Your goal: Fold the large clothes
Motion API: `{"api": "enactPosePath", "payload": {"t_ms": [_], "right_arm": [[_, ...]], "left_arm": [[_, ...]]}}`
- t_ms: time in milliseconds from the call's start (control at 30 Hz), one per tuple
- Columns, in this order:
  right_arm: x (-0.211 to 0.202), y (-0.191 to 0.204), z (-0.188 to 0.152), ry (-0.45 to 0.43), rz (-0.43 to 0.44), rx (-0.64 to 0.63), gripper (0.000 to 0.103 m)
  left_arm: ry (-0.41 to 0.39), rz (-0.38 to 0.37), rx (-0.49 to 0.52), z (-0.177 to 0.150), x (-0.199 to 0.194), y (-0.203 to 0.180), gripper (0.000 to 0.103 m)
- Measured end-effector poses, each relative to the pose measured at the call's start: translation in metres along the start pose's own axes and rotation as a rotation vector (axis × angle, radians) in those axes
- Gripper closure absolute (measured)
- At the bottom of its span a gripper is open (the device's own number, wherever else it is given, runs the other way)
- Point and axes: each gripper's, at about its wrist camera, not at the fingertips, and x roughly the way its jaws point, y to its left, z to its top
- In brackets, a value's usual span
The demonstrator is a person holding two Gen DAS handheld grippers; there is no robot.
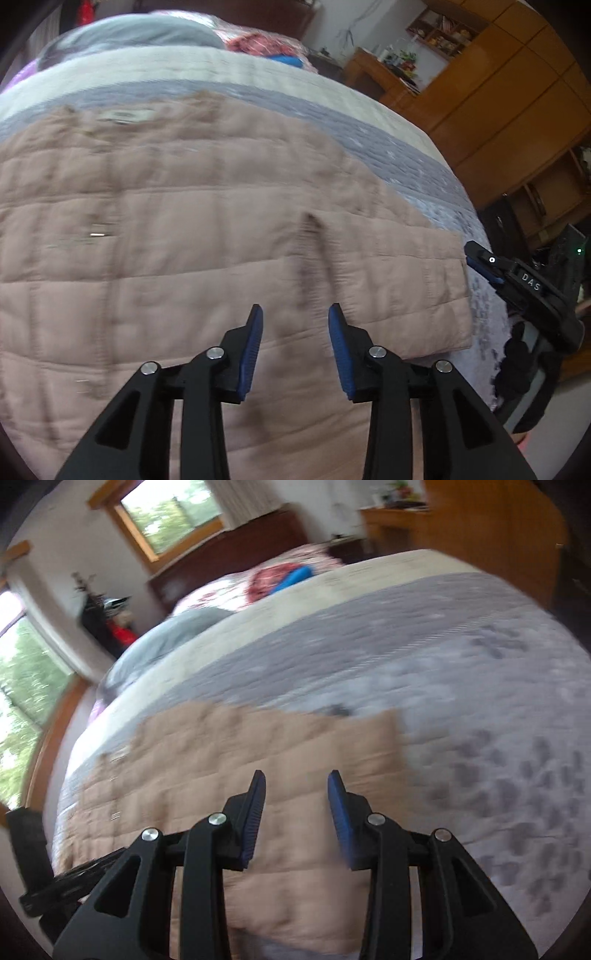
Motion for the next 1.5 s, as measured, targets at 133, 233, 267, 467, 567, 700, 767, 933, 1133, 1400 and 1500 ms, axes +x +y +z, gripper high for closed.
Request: {"api": "enactPosePath", "payload": {"t_ms": [133,233,267,467,567,700,767,933,1133,1400,1500], "right_arm": [[0.004,-0.015,0.002,0.013,0.043,0.035,0.068],[0.007,-0.013,0.001,0.014,0.046,0.036,0.068],[0.006,-0.013,0.002,0.012,0.049,0.036,0.068],[-0.006,-0.012,0.006,-0.01,0.047,0.036,0.068],[-0.002,-0.01,0.004,0.001,0.046,0.031,0.068],[0.009,0.0,0.001,0.042,0.08,0.009,0.068],[0.016,0.008,-0.003,0.075,0.107,-0.015,0.068],[0.036,0.033,-0.015,0.16,0.177,-0.07,0.068],[0.062,0.066,-0.035,0.244,0.183,-0.144,0.068],[0.078,0.074,-0.045,0.254,0.077,-0.202,0.066],[0.078,0.082,-0.049,0.239,0.037,-0.239,0.066]], "left_arm": [[0.029,-0.025,-0.005,0.005,0.024,-0.016,0.069],[0.023,-0.024,0.004,0.005,0.029,-0.021,0.093],[0.015,-0.036,-0.005,0.005,0.026,-0.019,0.095],[-0.101,0.002,-0.022,0.002,-0.011,0.001,0.101],[-0.154,0.044,-0.047,0.002,-0.035,0.024,0.101],[-0.201,0.089,-0.096,0.002,-0.063,0.061,0.101],[-0.223,0.115,-0.125,0.003,-0.077,0.083,0.101],[-0.301,0.22,-0.167,0.001,-0.11,0.122,0.101],[-0.302,0.258,-0.221,-0.001,-0.122,0.16,0.101],[-0.19,0.295,-0.23,-0.014,-0.068,0.198,0.099],[-0.212,0.319,-0.2,-0.016,-0.065,0.194,0.098]]}}
